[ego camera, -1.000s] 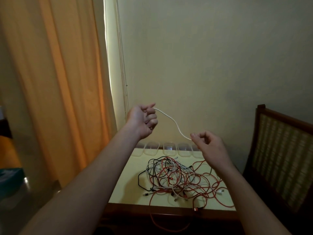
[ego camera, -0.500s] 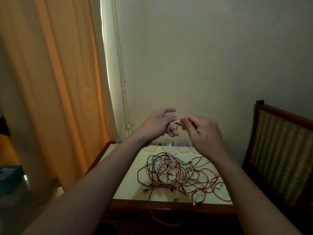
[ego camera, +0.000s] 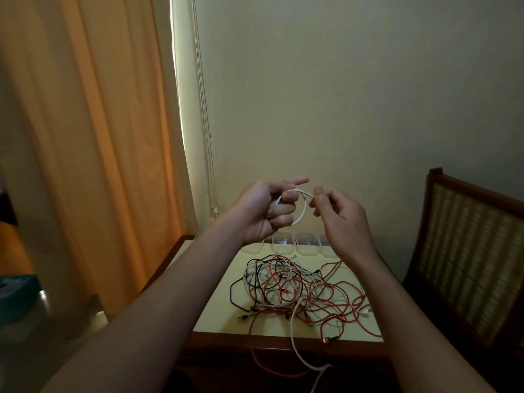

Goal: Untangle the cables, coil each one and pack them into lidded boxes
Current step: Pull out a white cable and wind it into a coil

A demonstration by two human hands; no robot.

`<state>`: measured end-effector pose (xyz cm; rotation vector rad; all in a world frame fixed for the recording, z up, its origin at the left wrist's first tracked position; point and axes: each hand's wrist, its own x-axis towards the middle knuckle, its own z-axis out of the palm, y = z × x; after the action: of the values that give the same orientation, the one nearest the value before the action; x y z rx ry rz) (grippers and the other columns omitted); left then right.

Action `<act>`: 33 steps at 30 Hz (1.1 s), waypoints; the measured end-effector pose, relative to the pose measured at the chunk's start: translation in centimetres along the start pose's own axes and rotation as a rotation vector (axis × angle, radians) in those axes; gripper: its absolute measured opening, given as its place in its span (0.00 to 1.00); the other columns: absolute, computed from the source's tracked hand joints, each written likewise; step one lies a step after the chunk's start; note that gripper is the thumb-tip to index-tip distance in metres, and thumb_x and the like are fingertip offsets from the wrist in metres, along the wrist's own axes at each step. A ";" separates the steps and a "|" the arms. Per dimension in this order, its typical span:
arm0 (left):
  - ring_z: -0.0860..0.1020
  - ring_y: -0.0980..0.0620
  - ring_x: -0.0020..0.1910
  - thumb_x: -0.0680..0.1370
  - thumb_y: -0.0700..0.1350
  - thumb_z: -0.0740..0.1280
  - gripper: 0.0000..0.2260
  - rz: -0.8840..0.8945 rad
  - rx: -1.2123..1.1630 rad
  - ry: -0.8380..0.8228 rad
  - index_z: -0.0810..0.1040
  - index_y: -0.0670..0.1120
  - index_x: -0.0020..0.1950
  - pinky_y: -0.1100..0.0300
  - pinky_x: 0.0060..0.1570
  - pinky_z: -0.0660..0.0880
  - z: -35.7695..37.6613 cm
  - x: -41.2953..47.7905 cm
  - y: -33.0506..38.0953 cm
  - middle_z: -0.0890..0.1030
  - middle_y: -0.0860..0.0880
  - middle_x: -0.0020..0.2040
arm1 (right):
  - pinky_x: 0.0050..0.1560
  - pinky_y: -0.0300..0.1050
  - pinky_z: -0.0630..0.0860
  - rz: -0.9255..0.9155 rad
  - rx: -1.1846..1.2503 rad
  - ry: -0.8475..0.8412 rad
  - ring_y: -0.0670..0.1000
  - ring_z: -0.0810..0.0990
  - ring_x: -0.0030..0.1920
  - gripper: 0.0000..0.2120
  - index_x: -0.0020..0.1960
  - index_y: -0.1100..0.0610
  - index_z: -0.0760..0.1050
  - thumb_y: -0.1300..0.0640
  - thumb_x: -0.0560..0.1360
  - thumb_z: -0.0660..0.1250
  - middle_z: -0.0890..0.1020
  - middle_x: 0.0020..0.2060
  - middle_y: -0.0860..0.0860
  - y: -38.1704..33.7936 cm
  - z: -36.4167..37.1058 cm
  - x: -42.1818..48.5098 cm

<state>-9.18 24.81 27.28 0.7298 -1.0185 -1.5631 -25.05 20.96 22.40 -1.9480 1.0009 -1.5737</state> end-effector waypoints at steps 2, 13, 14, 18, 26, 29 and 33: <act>0.57 0.59 0.19 0.82 0.36 0.52 0.18 -0.014 0.032 0.002 0.70 0.39 0.70 0.66 0.20 0.51 -0.2 -0.1 0.0 0.66 0.52 0.31 | 0.37 0.47 0.72 -0.015 0.001 0.010 0.49 0.74 0.34 0.15 0.43 0.56 0.78 0.47 0.82 0.64 0.80 0.34 0.53 0.2 0.0 -0.1; 0.57 0.60 0.18 0.77 0.37 0.56 0.15 -0.104 0.026 -0.095 0.69 0.44 0.63 0.67 0.19 0.49 -0.4 0.0 -0.5 0.63 0.54 0.28 | 0.32 0.35 0.66 -0.029 0.007 -0.106 0.40 0.69 0.30 0.15 0.44 0.55 0.79 0.44 0.81 0.65 0.75 0.31 0.45 -0.7 0.2 0.3; 0.57 0.60 0.17 0.76 0.37 0.56 0.16 -0.103 0.026 -0.097 0.70 0.44 0.64 0.66 0.19 0.49 -0.4 0.0 -0.5 0.62 0.54 0.28 | 0.32 0.35 0.66 -0.027 0.008 -0.126 0.41 0.69 0.30 0.17 0.43 0.55 0.79 0.44 0.82 0.64 0.75 0.30 0.45 -0.5 0.2 0.2; 0.58 0.60 0.19 0.83 0.39 0.53 0.10 -0.086 0.021 -0.066 0.71 0.43 0.61 0.66 0.20 0.51 -0.5 0.0 -1.0 0.63 0.54 0.27 | 0.30 0.39 0.63 -0.059 -0.047 -0.113 0.44 0.67 0.29 0.20 0.40 0.57 0.77 0.44 0.82 0.62 0.73 0.29 0.56 -0.5 0.2 0.1; 0.55 0.59 0.21 0.85 0.43 0.55 0.06 -0.007 0.042 -0.034 0.70 0.45 0.57 0.67 0.18 0.52 -0.2 0.5 -1.6 0.57 0.54 0.27 | 0.28 0.34 0.62 -0.062 -0.063 0.007 0.42 0.66 0.26 0.20 0.38 0.59 0.75 0.48 0.83 0.63 0.68 0.23 0.44 -0.7 0.9 0.3; 0.55 0.60 0.20 0.85 0.42 0.54 0.09 0.003 0.075 0.000 0.69 0.45 0.64 0.68 0.17 0.51 0.1 0.7 -1.0 0.57 0.55 0.26 | 0.28 0.36 0.60 -0.011 0.004 -0.032 0.42 0.63 0.26 0.21 0.39 0.58 0.76 0.44 0.82 0.62 0.67 0.24 0.44 -0.9 0.7 0.5; 0.56 0.60 0.19 0.85 0.41 0.54 0.13 0.036 -0.019 0.023 0.75 0.42 0.64 0.67 0.17 0.50 0.1 0.8 0.2 0.58 0.55 0.25 | 0.33 0.43 0.64 0.077 0.110 -0.100 0.46 0.65 0.31 0.20 0.42 0.56 0.78 0.40 0.81 0.63 0.69 0.30 0.48 -0.4 -0.4 0.7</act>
<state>-9.35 24.08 27.51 0.7117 -0.9938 -1.5283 -25.25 20.71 23.27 -1.8713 0.9181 -1.4439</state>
